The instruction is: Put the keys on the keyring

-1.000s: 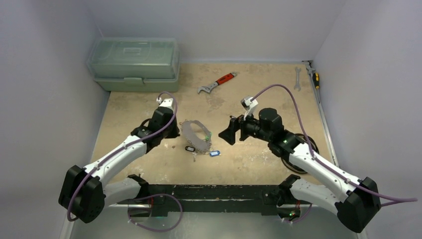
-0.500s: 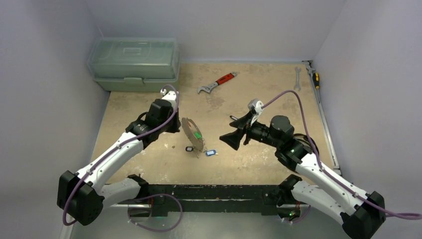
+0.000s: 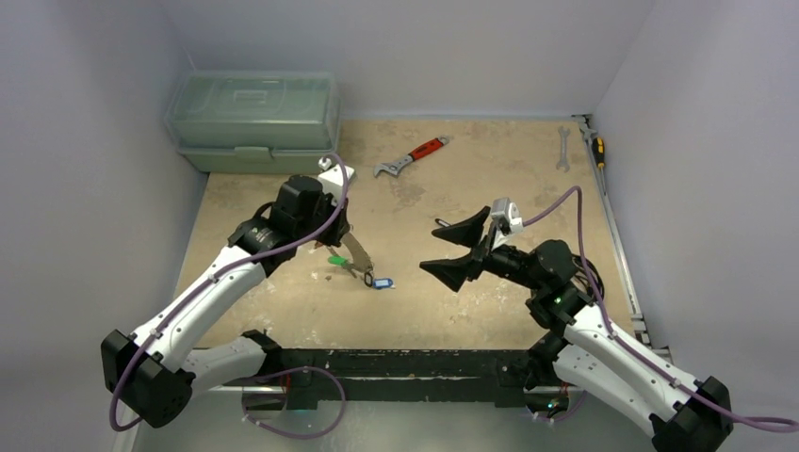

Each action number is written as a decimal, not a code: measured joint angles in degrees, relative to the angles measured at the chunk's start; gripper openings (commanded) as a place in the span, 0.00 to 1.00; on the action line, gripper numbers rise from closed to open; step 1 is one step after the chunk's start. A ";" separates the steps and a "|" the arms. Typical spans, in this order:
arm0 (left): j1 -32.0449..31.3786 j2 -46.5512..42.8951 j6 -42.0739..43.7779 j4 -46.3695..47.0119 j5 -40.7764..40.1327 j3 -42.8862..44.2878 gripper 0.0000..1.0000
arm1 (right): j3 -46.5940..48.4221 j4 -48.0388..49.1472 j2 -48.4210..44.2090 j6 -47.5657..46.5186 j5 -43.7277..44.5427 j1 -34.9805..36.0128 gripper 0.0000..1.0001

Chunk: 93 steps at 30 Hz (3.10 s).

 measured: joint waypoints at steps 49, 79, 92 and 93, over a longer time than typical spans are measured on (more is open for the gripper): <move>7.30 -3.06 -5.16 -1.40 -30.56 -4.37 0.67 | 5.42 2.73 36.54 -15.82 15.87 24.39 0.68; 8.02 -7.23 -5.57 -1.38 -31.61 -4.37 0.66 | 14.40 36.63 74.10 -42.71 24.26 37.53 0.43; 8.02 -7.23 -5.57 -1.38 -31.32 -4.37 0.65 | 18.03 34.36 77.22 -44.24 26.21 37.90 0.31; 8.02 -7.23 -5.57 -1.38 -31.26 -4.37 0.65 | 18.34 34.32 77.48 -44.24 26.21 37.90 0.30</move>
